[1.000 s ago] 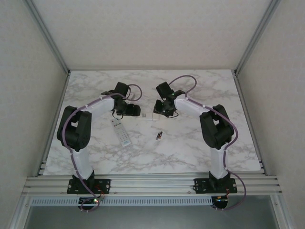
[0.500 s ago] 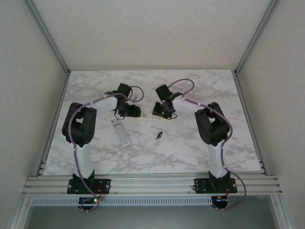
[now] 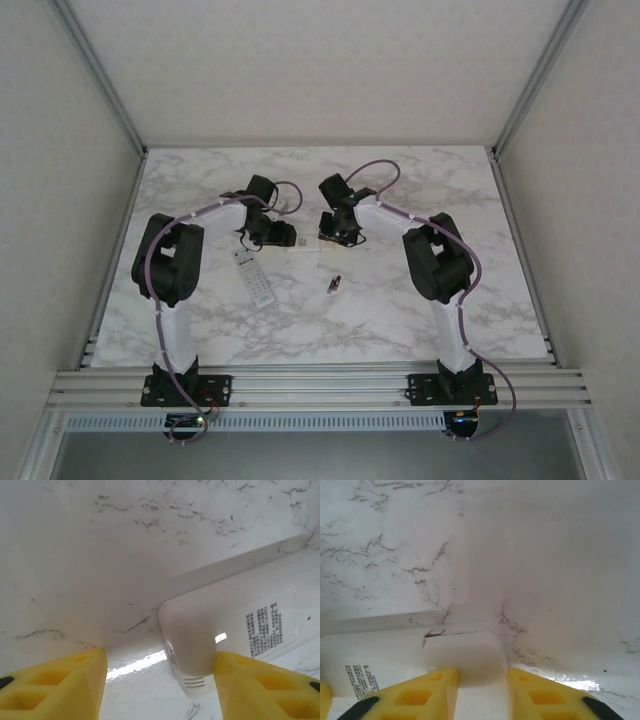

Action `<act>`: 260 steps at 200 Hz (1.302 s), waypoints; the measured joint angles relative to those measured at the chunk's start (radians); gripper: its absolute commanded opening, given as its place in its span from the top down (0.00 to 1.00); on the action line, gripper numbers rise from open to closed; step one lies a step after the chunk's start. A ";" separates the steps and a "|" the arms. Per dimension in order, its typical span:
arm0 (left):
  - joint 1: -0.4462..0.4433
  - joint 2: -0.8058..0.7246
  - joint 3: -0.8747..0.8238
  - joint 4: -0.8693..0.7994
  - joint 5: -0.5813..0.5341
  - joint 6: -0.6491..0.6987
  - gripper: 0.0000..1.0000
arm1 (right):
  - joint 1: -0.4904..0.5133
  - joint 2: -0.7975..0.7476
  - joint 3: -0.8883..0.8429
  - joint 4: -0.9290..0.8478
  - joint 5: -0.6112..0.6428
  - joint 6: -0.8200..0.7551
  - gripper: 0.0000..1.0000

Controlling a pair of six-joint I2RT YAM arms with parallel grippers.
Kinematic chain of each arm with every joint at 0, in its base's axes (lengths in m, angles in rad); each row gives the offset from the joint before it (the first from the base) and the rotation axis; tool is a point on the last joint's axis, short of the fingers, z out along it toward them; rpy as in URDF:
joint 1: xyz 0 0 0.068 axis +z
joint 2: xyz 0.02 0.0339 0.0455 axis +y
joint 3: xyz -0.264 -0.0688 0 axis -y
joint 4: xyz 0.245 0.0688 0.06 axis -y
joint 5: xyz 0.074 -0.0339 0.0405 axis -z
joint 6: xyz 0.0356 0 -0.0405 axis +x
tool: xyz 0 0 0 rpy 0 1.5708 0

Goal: Load the batteries into the remote control

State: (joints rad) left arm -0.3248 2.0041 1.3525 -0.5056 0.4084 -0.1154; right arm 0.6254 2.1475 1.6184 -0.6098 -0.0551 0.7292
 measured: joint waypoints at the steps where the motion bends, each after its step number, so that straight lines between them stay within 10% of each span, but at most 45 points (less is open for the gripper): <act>1: 0.000 0.000 0.000 0.000 0.000 0.000 0.42 | 0.000 0.001 0.002 -0.002 0.000 0.001 0.69; 165: -0.001 0.006 0.000 0.011 0.000 0.000 0.52 | -0.021 0.237 0.432 -0.409 -0.074 0.154 0.60; 260: -0.001 0.006 0.000 0.014 0.003 0.004 0.51 | -0.061 0.113 0.237 -0.229 -0.167 0.139 0.56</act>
State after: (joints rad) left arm -0.3256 2.0102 1.3529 -0.4919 0.4110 -0.1116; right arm 0.5644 2.2604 1.8557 -0.8383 -0.2222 0.8680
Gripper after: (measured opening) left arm 0.488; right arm 0.451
